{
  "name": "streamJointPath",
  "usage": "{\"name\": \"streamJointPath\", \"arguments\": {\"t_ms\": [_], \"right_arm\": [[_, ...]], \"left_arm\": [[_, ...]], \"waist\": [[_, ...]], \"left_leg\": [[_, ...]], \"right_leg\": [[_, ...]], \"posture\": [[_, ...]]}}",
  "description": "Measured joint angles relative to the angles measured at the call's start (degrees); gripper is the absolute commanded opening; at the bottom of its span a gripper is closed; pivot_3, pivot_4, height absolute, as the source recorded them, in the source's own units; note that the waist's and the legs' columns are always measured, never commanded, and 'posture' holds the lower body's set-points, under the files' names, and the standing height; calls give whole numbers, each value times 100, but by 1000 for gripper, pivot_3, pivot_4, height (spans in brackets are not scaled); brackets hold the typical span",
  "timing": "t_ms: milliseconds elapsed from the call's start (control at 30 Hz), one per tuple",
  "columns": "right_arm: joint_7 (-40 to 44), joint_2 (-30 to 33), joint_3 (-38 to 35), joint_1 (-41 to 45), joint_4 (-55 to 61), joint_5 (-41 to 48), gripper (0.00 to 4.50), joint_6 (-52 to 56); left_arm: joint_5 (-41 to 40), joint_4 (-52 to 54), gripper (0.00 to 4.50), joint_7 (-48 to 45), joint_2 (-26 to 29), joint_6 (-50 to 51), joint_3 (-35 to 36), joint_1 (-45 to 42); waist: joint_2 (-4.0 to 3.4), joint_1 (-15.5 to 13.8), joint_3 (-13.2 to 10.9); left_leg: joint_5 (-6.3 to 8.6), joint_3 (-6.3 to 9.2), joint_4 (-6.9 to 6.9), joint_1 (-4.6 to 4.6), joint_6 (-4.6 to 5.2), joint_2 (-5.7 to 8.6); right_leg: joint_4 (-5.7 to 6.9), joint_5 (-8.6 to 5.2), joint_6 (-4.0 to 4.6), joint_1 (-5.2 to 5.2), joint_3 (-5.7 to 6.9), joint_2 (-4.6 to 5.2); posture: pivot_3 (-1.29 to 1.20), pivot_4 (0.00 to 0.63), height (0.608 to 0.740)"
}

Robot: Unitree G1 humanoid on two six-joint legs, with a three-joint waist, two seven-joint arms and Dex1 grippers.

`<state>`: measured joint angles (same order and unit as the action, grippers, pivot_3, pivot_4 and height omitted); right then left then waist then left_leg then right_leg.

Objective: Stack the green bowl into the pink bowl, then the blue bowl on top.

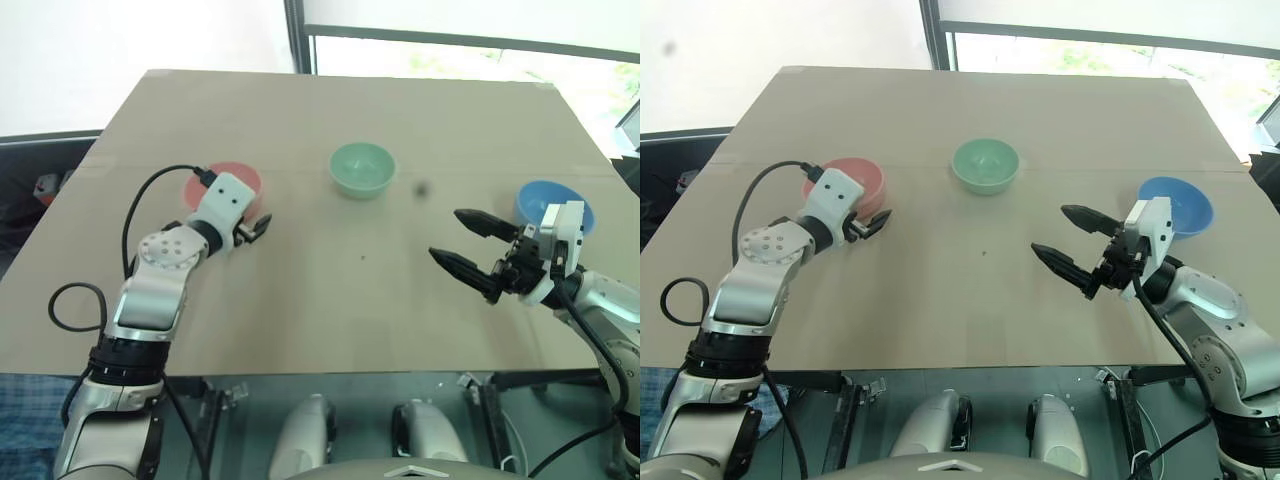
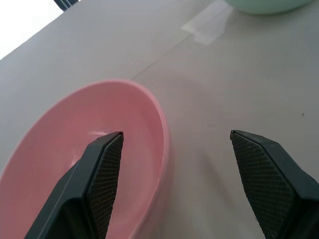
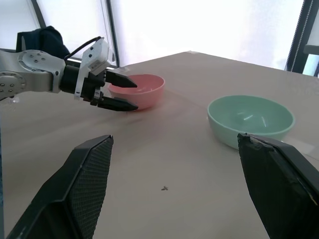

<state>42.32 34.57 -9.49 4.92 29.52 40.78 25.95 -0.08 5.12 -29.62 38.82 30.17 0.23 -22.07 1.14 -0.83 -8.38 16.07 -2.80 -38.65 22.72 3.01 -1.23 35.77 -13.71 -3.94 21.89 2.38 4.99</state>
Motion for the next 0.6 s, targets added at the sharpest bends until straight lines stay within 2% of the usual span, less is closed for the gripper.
{"name": "streamJointPath", "arguments": {"t_ms": [300,400,500,533,600], "right_arm": [[-16,-59,5,236,-86,-6,4203,10],[28,-30,3,220,-92,-7,4203,11],[68,15,-6,170,-97,-10,4203,11],[73,15,-6,158,-97,-10,4203,11],[72,15,-7,146,-97,-11,4203,11]], "left_arm": [[205,-820,3627,-178,42,-445,-203,-61],[315,-1369,2907,-275,69,-728,-286,-419],[342,-1761,1614,-408,107,-971,-317,-654],[357,-1865,1380,-441,107,-1049,-326,-701],[397,-1994,585,-469,107,-1150,-354,-737]], "waist": [[1,-13,0],[1,-22,0],[1,-2,0],[1,-1,0],[1,0,0]], "left_leg": [[0,2,0,1,0,2],[0,0,-2,2,0,3],[0,-1,-1,2,1,3],[0,-1,-1,2,1,3],[0,-1,-1,4,1,3]], "right_leg": [[2,0,0,0,3,0],[2,0,0,0,4,0],[4,0,0,0,3,0],[4,0,0,0,3,-1],[6,0,-1,0,3,-2]], "posture": [[0,150,740],[0,150,740],[0,150,740],[0,150,740],[0,150,740]]}}
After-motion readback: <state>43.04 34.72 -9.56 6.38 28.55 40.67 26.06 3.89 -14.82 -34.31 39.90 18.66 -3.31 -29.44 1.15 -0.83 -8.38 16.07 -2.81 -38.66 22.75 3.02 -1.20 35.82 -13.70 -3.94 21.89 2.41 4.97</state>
